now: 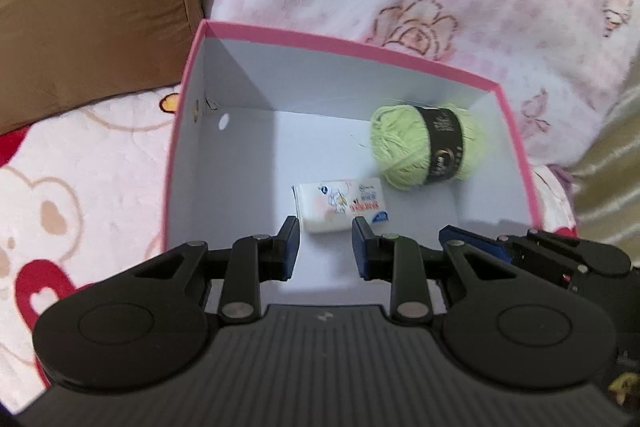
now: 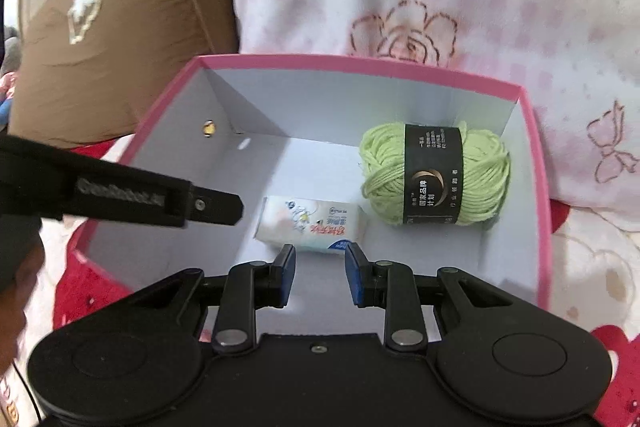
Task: Organize objects
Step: 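Lower the wet-wipe pack into the pink box and open the right tool, then withdraw the right tool from the pink box back toward the clear box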
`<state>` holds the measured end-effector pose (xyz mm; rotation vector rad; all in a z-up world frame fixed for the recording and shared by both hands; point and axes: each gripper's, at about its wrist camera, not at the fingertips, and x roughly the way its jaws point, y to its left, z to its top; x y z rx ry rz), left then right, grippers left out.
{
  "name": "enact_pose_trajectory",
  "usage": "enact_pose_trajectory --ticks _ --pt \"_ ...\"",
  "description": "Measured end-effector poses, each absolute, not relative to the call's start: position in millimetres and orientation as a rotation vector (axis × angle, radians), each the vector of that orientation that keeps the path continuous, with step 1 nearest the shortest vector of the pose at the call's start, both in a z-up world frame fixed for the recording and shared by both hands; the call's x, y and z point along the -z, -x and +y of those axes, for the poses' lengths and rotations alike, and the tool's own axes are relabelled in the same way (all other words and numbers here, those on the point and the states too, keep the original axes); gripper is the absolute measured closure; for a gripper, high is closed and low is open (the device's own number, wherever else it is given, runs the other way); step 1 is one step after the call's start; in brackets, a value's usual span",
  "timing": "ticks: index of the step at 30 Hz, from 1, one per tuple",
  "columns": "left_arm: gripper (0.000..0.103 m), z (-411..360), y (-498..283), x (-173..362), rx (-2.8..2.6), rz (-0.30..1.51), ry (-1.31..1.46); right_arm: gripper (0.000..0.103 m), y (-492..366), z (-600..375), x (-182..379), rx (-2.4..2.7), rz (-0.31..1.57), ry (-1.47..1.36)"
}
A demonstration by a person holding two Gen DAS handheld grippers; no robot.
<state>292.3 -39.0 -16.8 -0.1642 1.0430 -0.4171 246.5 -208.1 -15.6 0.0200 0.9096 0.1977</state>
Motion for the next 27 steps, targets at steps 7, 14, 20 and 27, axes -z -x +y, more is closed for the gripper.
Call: enact_pose_trajectory --ticks 7,14,20,27 --pt "0.074 -23.7 -267.9 -11.5 0.472 1.041 0.144 0.069 -214.5 -204.4 -15.4 -0.236 0.864 0.013" --pt "0.071 -10.3 -243.0 -34.2 0.514 1.034 0.085 0.061 -182.0 -195.8 -36.1 -0.217 0.780 0.125" --pt "0.067 -3.7 -224.0 -55.7 0.560 1.000 0.044 0.061 -163.0 -188.7 -51.4 -0.286 0.759 0.130" --pt "0.058 3.4 -201.7 -76.9 0.628 0.976 -0.023 0.056 -138.0 -177.6 -76.2 -0.284 0.712 0.172"
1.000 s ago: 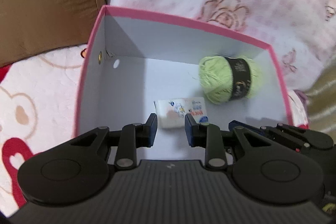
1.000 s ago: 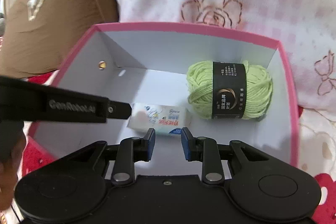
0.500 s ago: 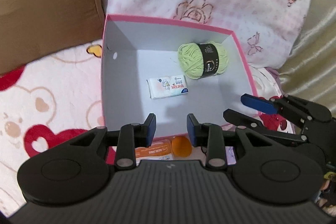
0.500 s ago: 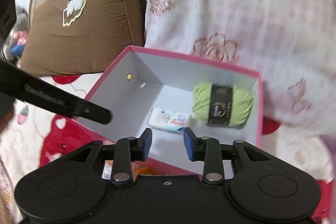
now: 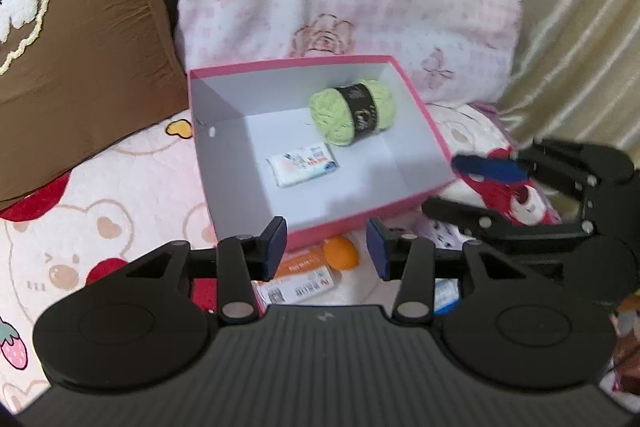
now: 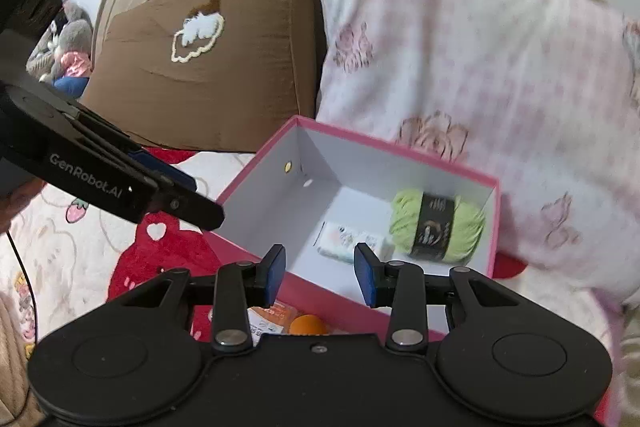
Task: Organize objects
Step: 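Withdraw the right tool from the pink box back toward the clear box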
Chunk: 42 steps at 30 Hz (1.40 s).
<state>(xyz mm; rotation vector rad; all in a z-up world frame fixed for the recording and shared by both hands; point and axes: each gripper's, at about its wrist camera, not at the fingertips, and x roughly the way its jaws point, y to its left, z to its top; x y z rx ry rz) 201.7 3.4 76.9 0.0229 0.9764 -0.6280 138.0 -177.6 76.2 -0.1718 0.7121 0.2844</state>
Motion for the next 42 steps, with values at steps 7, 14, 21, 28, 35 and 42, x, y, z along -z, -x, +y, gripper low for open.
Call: enact_pose_trajectory --ticks 7,14,21,28,35,42 --pt "0.047 25.4 -174.7 -91.1 0.654 0.941 -0.003 0.043 -120.5 -164.2 -98.9 -0.260 0.709 0.265" --pt "0.039 42.3 -158.1 -89.8 0.676 0.964 0.076 0.019 -98.9 -152.1 -99.9 -0.278 0.705 0.258" --pt "0.029 49.7 -148.4 -80.8 0.683 0.966 0.109 0.011 -86.6 -146.6 -86.2 -0.268 0.756 0.231" --pt "0.013 58.0 -138.0 -70.6 0.660 0.975 0.126 0.011 -66.0 -156.1 -90.4 -0.351 0.774 0.119" --pt "0.001 59.0 -128.7 -62.6 0.634 0.972 0.108 0.011 -68.4 -172.2 -85.9 -0.365 0.841 -0.019" --pt "0.000 57.1 -132.2 -44.1 0.547 1.002 0.080 0.010 -78.6 -166.6 -63.3 -0.333 1.007 -0.004"
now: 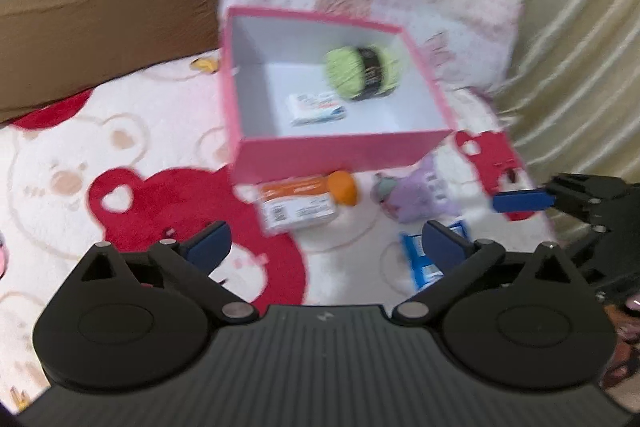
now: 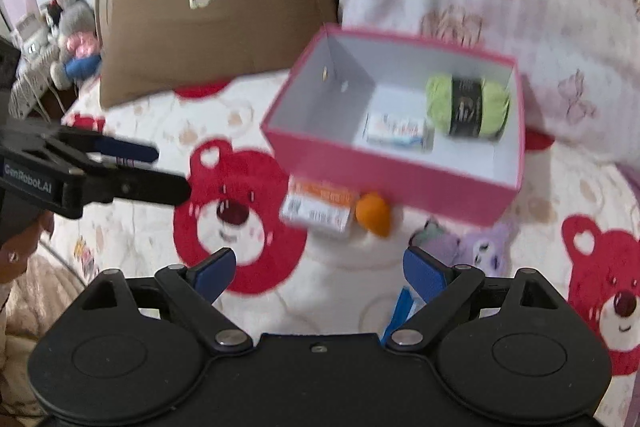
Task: Organize objects
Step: 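Withdraw the right tool from the pink box back toward the clear box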
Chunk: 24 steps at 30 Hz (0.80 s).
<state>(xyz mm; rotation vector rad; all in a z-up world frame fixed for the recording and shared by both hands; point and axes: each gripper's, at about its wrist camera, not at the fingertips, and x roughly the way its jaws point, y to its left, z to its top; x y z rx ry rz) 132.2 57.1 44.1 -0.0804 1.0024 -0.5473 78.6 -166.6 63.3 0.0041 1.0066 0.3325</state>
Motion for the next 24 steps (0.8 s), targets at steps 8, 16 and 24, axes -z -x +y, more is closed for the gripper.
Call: enact_pose_trajectory --ticks 8,16,24 --pt "0.000 57.1 -133.4 -19.6 0.556 0.991 0.092 0.010 -78.4 -148.7 -52.2 -0.279 1.021 0.135" --pt "0.000 65.8 -145.4 14.5 0.507 1.020 0.177 0.010 -72.9 -139.5 -42.3 -0.260 0.813 0.192" --pt "0.002 77.4 -157.3 54.6 0.502 1.073 0.307 0.010 -74.9 -125.6 -12.1 -0.343 0.793 0.247"
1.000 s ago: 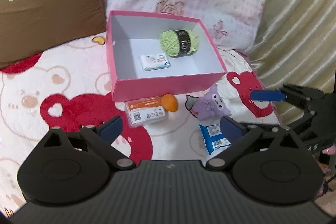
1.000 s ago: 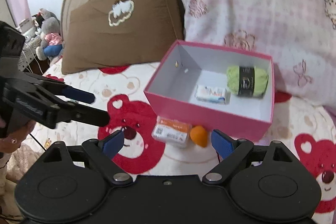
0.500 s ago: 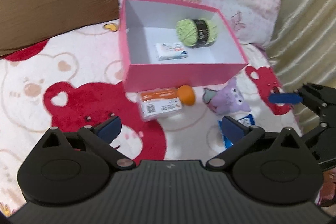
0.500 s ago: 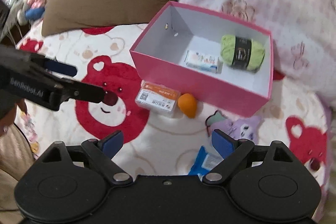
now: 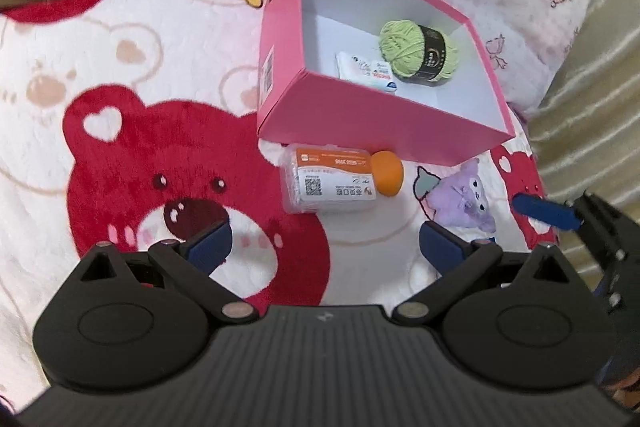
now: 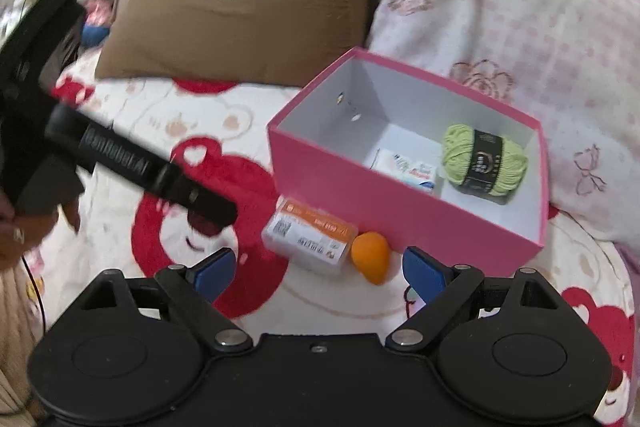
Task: Organize objects
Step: 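Withdraw the right tool from the pink box back toward the clear box, then move the right tool down to the clear orange-labelled plastic box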
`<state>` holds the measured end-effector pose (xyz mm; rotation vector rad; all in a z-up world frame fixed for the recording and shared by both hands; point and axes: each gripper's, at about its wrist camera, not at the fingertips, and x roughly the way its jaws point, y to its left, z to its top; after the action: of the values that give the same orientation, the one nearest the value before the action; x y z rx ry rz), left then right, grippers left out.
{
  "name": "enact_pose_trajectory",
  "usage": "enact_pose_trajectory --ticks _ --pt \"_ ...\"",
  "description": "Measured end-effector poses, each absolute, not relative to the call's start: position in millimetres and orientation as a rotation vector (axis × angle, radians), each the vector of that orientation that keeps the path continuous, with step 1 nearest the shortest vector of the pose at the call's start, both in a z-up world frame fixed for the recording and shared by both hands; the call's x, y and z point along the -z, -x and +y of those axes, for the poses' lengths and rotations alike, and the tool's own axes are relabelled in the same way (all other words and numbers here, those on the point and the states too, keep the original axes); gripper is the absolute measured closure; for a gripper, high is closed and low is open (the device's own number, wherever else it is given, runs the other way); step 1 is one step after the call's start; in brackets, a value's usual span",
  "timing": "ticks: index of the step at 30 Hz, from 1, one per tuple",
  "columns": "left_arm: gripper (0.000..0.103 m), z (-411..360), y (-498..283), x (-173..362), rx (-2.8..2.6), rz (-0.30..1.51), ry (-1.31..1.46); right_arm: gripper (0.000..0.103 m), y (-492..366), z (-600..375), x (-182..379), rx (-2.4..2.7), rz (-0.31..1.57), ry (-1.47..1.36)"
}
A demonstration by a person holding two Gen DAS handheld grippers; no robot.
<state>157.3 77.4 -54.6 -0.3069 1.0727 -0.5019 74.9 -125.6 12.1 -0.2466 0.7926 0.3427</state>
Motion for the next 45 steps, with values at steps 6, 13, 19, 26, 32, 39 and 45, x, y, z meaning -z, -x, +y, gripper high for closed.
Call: enact_pose_trajectory --ticks 6,13,19,26,32,39,45 --pt "0.002 75.9 -163.0 80.7 0.518 1.168 0.336 0.010 -82.9 -109.9 14.3 -0.335 0.849 0.352" --pt "0.001 75.1 -163.2 87.6 0.495 1.162 0.261 0.010 -103.1 -110.6 34.1 -0.218 0.936 0.354" --pt "0.000 75.4 -160.9 80.0 0.484 1.094 0.190 0.010 -109.0 -120.4 40.3 -0.271 1.008 0.162" --pt "0.000 79.4 -164.3 82.1 0.462 1.023 0.177 0.010 -107.3 -127.9 57.4 -0.301 1.004 -0.052" --pt "0.002 71.1 -162.4 87.0 0.508 0.921 0.151 0.010 -116.4 -129.0 68.3 -0.316 0.944 -0.112" --pt "0.007 60.8 -168.7 105.7 0.447 0.929 0.094 0.010 -126.2 -116.4 86.3 -0.297 0.920 0.020" --pt "0.018 62.0 -174.2 124.8 0.448 0.960 0.137 0.012 -134.7 -106.7 104.6 -0.260 0.897 0.136"
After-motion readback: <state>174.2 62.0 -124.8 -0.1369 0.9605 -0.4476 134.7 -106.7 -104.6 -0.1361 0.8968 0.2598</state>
